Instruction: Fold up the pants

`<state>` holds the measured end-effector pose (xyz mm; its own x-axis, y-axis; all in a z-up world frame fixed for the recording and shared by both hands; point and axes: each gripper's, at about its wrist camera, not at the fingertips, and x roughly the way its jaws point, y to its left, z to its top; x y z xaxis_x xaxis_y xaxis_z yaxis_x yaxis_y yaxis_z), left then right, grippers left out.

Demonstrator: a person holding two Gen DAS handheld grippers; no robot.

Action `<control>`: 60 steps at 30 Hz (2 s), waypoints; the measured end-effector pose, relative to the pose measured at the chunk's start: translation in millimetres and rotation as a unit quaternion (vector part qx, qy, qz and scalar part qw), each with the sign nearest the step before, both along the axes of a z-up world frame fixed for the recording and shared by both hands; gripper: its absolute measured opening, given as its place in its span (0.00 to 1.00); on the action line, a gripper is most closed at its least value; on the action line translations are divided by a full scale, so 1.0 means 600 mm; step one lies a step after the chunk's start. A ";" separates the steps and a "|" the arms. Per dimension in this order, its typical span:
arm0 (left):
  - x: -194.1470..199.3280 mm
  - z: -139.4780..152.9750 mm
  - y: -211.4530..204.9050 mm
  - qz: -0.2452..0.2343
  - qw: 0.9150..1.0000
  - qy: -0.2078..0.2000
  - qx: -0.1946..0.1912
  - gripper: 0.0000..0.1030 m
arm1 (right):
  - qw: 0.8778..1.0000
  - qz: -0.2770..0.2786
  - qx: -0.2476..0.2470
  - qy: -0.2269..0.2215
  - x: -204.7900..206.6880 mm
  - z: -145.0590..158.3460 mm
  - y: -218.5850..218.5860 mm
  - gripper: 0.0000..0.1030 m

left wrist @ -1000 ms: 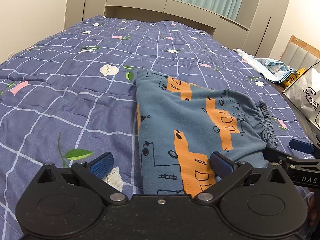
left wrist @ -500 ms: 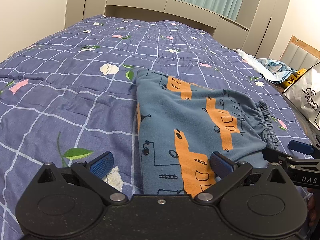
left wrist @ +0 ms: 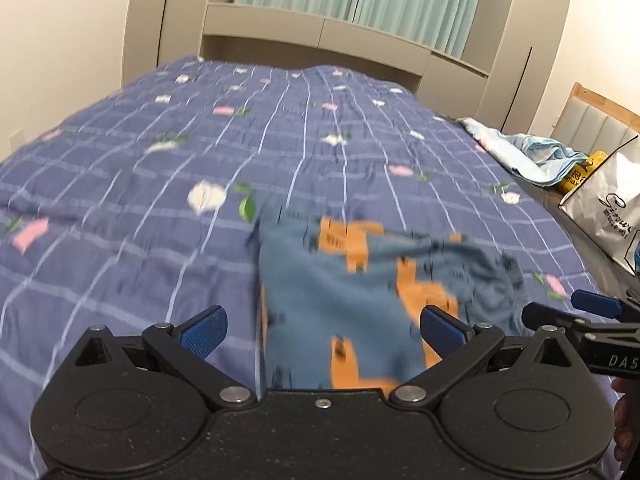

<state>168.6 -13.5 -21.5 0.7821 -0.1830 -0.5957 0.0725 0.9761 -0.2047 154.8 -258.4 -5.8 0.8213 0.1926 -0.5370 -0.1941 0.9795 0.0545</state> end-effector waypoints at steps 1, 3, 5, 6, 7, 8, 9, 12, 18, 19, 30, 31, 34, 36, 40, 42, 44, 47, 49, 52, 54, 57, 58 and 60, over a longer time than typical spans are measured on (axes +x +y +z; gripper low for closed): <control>0.008 0.004 -0.002 0.001 1.000 -0.002 0.003 0.99 | 1.000 -0.002 0.002 -0.002 0.008 0.005 -0.001 1.00; 0.026 0.010 -0.004 0.001 1.000 -0.003 0.006 0.99 | 1.000 -0.003 0.001 -0.005 0.029 0.015 0.001 1.00; 0.041 0.011 -0.006 0.001 1.000 0.003 0.010 0.99 | 1.000 0.001 -0.002 -0.004 0.048 0.019 0.006 1.00; 0.047 0.010 -0.008 0.000 1.000 0.006 0.011 0.99 | 1.000 0.002 -0.005 -0.002 0.056 0.019 0.008 1.00; 0.052 0.008 -0.008 0.000 1.000 0.009 0.012 0.99 | 1.000 0.004 -0.008 0.000 0.064 0.019 0.012 1.00; 0.057 0.006 -0.009 0.000 1.000 0.012 0.013 0.99 | 1.000 0.007 -0.011 0.001 0.072 0.018 0.015 1.00; 0.061 0.003 -0.007 0.000 1.000 0.016 0.013 0.99 | 1.000 0.009 -0.014 0.002 0.078 0.017 0.019 1.00; 0.072 -0.007 -0.006 0.000 0.999 0.029 0.014 0.99 | 1.000 0.017 -0.018 0.007 0.096 0.009 0.026 1.00; 0.086 -0.032 -0.006 -0.003 0.998 0.056 0.017 0.99 | 0.999 0.026 -0.025 0.026 0.120 -0.012 0.035 1.00; 0.087 -0.035 -0.005 -0.003 0.998 0.058 0.015 0.99 | 0.999 0.026 -0.027 0.029 0.123 -0.015 0.036 1.00; 0.089 -0.043 -0.002 0.000 0.998 0.069 0.008 1.00 | 0.998 0.035 0.003 0.058 0.140 -0.052 0.019 1.00; 0.089 -0.044 -0.001 0.000 0.998 0.069 0.007 1.00 | 0.998 0.036 0.008 0.060 0.141 -0.053 0.016 1.00; 0.089 -0.044 -0.002 0.000 0.998 0.070 0.007 1.00 | 0.997 0.038 0.013 0.061 0.142 -0.055 0.015 1.00; 0.089 -0.044 -0.002 0.000 0.998 0.070 0.007 1.00 | 0.997 0.039 0.014 0.061 0.142 -0.056 0.013 1.00; 0.089 -0.044 -0.002 0.001 0.998 0.070 0.007 1.00 | 0.997 0.039 0.021 0.058 0.141 -0.058 0.011 1.00; 0.090 -0.045 -0.002 0.001 0.997 0.071 0.007 1.00 | 0.997 0.039 0.021 0.056 0.139 -0.060 0.011 1.00; 0.090 -0.045 -0.002 0.001 0.997 0.071 0.007 1.00 | 0.998 0.039 0.020 0.054 0.139 -0.060 0.011 1.00; 0.090 -0.045 -0.002 0.002 0.997 0.071 0.006 1.00 | 0.998 0.039 0.021 0.053 0.138 -0.061 0.010 1.00; 0.091 -0.046 -0.001 0.002 0.997 0.073 0.005 1.00 | 0.998 0.039 0.020 0.054 0.138 -0.061 0.010 1.00; 0.091 -0.046 0.000 0.002 0.997 0.075 0.004 1.00 | 0.998 0.042 0.021 0.052 0.135 -0.060 0.009 1.00; 0.091 -0.046 0.001 0.002 0.997 0.075 0.004 1.00 | 0.997 0.044 0.027 0.051 0.134 -0.059 0.007 1.00; 0.092 -0.046 0.001 0.001 0.997 0.078 0.004 1.00 | 0.997 0.051 0.036 0.046 0.130 -0.056 0.004 0.98; 0.092 -0.045 0.002 0.001 0.997 0.079 0.004 1.00 | 0.997 0.054 0.039 0.047 0.129 -0.054 0.005 0.95; 0.091 -0.044 0.003 0.002 0.997 0.080 0.003 1.00 | 0.996 0.060 0.050 0.045 0.127 -0.050 0.003 0.92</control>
